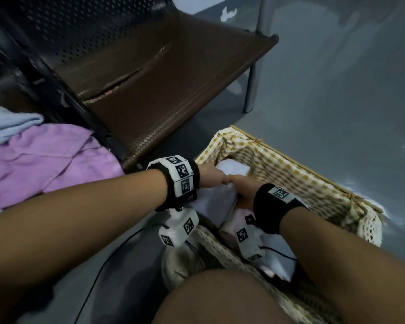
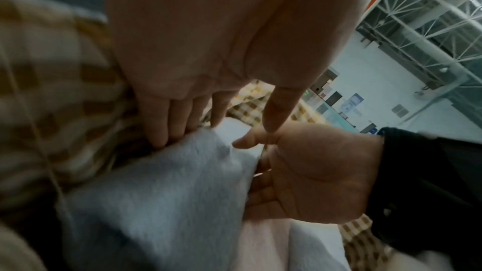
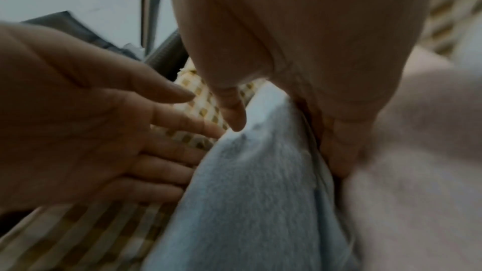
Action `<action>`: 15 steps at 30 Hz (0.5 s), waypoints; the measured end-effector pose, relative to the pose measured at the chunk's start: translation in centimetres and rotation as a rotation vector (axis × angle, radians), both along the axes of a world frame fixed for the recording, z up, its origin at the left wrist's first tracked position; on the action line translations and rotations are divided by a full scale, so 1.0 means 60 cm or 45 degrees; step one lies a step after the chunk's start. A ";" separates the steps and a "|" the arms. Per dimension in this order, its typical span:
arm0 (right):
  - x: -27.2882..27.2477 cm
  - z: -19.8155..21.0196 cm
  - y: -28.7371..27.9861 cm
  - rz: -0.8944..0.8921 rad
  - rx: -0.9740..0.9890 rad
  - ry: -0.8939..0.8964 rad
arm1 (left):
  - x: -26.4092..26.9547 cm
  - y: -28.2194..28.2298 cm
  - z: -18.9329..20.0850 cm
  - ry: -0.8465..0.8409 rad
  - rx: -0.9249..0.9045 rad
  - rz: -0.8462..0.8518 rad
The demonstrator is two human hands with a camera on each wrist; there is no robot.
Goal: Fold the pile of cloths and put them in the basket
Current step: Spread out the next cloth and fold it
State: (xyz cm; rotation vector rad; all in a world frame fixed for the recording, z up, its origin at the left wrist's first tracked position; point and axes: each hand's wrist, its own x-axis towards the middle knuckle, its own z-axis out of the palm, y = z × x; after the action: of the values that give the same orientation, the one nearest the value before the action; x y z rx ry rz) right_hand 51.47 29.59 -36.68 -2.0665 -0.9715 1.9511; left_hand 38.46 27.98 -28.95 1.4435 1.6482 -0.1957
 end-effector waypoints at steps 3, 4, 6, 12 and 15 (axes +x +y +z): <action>0.014 0.053 -0.005 0.276 0.238 -0.312 | -0.019 -0.014 0.043 -0.171 0.024 0.123; 0.017 0.079 -0.006 0.423 0.341 -0.446 | -0.028 -0.019 0.061 -0.249 0.099 0.149; 0.013 0.137 -0.008 0.613 0.518 -0.576 | -0.057 -0.032 0.097 -0.344 0.280 0.156; -0.133 0.310 -0.019 0.818 0.708 -0.119 | -0.204 -0.110 0.200 -0.118 0.701 0.132; -0.252 0.367 -0.039 1.055 0.864 0.006 | -0.296 -0.177 0.232 0.063 0.847 0.174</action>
State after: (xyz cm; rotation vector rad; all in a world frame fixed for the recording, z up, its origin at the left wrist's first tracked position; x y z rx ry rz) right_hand 36.38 27.23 -14.68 -1.3577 -2.3418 1.4887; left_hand 20.73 17.34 -15.04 1.7988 1.9452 0.4388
